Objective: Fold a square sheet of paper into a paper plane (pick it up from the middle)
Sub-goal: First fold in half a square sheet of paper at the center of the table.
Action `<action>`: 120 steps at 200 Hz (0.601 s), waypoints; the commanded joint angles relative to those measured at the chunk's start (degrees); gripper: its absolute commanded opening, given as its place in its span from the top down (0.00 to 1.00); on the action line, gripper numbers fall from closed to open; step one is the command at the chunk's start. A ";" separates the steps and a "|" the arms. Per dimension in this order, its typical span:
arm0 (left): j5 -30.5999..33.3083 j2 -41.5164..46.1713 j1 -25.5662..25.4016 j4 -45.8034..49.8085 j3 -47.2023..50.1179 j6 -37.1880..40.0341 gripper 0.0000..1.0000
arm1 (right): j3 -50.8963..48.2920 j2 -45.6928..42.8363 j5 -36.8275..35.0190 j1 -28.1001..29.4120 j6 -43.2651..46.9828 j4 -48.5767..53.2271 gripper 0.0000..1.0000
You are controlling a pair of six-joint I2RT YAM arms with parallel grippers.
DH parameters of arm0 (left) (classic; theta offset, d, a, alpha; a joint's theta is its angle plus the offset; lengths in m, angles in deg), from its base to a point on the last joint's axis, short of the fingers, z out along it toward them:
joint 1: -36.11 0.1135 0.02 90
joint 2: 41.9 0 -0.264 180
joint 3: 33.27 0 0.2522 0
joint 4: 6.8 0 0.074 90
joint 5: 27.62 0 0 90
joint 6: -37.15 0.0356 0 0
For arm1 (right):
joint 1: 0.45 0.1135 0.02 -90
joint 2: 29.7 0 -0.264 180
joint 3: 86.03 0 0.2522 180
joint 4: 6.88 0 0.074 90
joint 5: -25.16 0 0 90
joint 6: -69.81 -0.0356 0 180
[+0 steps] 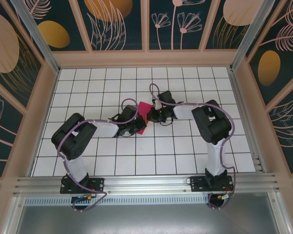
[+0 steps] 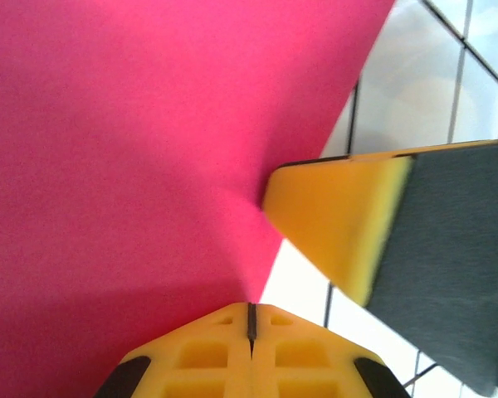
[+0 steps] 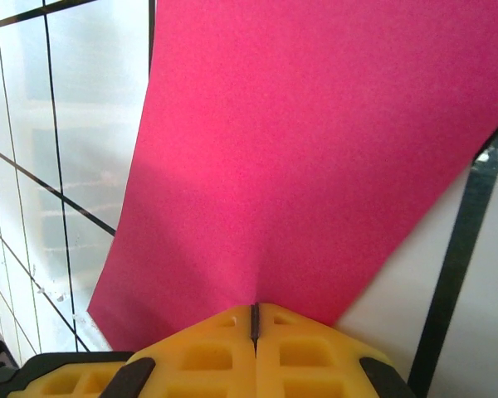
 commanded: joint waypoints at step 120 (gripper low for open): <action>2.10 -1.21 -0.49 6.84 2.32 -0.02 1.00 | 6.02 5.83 -5.63 -5.15 1.31 4.96 1.00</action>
